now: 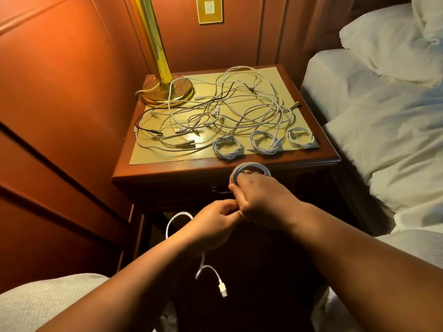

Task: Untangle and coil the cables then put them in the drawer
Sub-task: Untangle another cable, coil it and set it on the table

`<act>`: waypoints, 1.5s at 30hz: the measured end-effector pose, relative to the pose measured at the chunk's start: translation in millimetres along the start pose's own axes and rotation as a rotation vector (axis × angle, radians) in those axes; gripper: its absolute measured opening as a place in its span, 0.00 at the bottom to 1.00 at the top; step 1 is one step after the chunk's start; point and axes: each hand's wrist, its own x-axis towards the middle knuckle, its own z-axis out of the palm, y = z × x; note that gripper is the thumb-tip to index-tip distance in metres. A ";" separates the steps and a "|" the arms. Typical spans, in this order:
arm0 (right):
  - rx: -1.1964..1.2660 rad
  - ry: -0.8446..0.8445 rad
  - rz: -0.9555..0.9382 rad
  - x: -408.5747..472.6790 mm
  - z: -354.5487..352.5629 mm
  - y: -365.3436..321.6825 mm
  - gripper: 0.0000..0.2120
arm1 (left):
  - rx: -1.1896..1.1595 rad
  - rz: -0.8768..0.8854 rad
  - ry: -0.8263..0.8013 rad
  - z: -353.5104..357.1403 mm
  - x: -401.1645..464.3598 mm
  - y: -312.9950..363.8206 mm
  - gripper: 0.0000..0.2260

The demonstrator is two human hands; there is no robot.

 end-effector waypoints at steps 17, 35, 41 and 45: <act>1.100 -0.742 0.358 -3.6 -21.2 8.4 0.26 | -0.020 0.291 0.058 -41.4 2.9 -1.2 0.21; 1.341 0.172 -0.059 2.5 -9.5 -1.7 0.16 | -0.712 -0.258 -0.077 1.0 4.9 -3.7 0.07; 1.570 0.164 0.130 4.6 -9.2 -6.1 0.17 | 0.294 -0.085 0.089 -19.7 8.5 -7.6 0.14; 1.859 0.331 0.341 9.3 -17.9 2.2 0.15 | 0.672 0.243 0.207 -29.0 4.8 -9.5 0.10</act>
